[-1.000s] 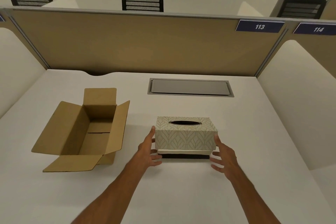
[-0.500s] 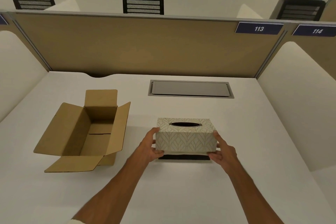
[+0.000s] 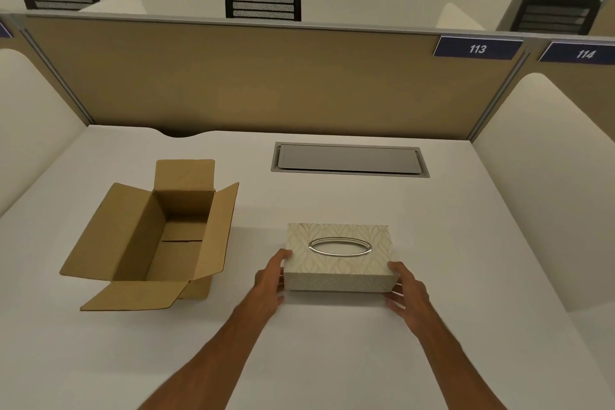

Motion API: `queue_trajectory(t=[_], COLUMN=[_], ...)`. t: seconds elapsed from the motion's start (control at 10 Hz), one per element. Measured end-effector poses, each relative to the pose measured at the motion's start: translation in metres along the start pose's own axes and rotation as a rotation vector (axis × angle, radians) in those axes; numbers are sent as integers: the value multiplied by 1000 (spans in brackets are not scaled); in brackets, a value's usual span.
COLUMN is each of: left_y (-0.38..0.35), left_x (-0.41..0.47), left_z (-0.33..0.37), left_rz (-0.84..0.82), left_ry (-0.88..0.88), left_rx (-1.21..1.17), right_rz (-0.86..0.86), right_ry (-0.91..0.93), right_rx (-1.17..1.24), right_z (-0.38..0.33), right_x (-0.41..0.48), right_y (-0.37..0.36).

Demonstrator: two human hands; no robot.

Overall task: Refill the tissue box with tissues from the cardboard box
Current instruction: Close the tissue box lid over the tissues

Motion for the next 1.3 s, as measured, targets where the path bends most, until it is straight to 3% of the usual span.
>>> queue_trajectory(t=[0.2,0.5,0.8,1.0,1.2,1.3], left_y=[5,6,4,2,-14,-24], left_x=[6,12,12,-1,-28,-44], left_z=[0,4,6,22,52,74], left_rz=[35,12,124,228,348,374], left_ry=[-51,-99,-201,-471,-750,-918], left_rx=[49,95,239,515,909,1002], right_rz=[96,72,106,154,221,197], right_ry=[56,94,189,413,711,858], right_rx=[-144,-147,-223,-318,-779,-872], right_z=[-1,3,1,-21,-62,-84], right_x=[4,9,7,-3,-33,-50], right_y=[5,11,9,8,-18,-47])
Point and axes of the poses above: each hand's wrist, its own x-axis towards the middle knuckle, its own y-axis out of the back of the hand, z = x × y, the point moved 6 cm from there along x, towards the middle knuckle, and after that the axes turned 1 degree about x, right-handed, at the moved point
